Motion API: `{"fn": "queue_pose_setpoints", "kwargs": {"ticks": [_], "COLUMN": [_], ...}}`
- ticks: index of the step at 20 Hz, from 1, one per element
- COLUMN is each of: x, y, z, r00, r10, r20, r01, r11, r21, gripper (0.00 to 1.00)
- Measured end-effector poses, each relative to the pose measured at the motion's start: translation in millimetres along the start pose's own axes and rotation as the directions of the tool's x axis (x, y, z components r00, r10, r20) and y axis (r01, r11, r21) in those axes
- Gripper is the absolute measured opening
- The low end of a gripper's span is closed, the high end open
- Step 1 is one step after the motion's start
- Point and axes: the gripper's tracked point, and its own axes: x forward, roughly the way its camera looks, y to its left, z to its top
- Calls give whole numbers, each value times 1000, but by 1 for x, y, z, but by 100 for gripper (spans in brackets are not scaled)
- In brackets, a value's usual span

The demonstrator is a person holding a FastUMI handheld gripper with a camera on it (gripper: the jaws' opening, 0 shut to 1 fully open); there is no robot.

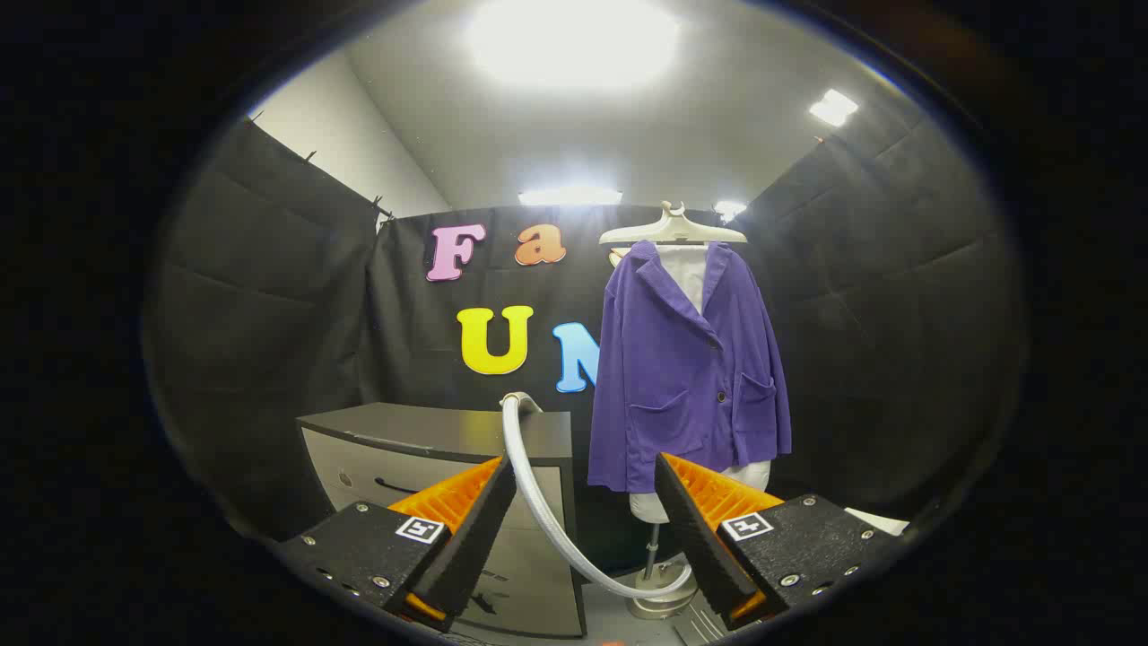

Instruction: Iron the clothes twice with a garment steamer, once on the left side and once on the right side.

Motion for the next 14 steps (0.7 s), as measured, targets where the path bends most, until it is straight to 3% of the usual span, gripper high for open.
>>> {"fn": "queue_pose_setpoints", "kwargs": {"ticks": [14], "x": [-5], "y": [-29], "z": [5], "r00": [999], "r10": [-35], "r20": [25], "r01": [35], "r11": [999], "r21": [13], "gripper": [96]}}
